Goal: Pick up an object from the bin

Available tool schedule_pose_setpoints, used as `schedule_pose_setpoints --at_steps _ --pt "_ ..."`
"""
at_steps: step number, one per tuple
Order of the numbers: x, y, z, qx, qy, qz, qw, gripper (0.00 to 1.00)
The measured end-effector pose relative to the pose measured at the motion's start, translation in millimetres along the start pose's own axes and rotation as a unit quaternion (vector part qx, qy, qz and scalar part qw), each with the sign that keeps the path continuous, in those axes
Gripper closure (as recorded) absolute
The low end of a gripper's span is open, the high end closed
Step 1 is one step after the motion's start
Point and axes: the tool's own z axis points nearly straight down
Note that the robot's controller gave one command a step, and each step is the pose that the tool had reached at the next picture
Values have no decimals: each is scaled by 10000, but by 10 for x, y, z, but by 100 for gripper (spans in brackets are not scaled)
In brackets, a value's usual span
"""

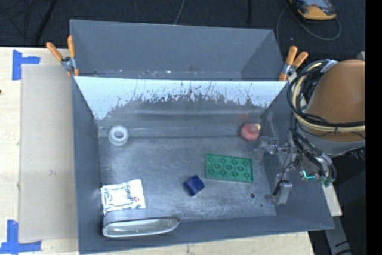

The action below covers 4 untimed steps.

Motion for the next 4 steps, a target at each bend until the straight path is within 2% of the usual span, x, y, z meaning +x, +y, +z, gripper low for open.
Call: schedule_pose_setpoints --at_steps 1,2,3,4 --pt "-606 250 1528 5 -31 -1503 9886 0" --pt "-1415 5 1558 18 -75 -1206 9927 0" --pt "-1406 17 1539 7 -73 -1207 9927 100" --pt "-1153 -63 310 27 -86 -1630 9866 100"
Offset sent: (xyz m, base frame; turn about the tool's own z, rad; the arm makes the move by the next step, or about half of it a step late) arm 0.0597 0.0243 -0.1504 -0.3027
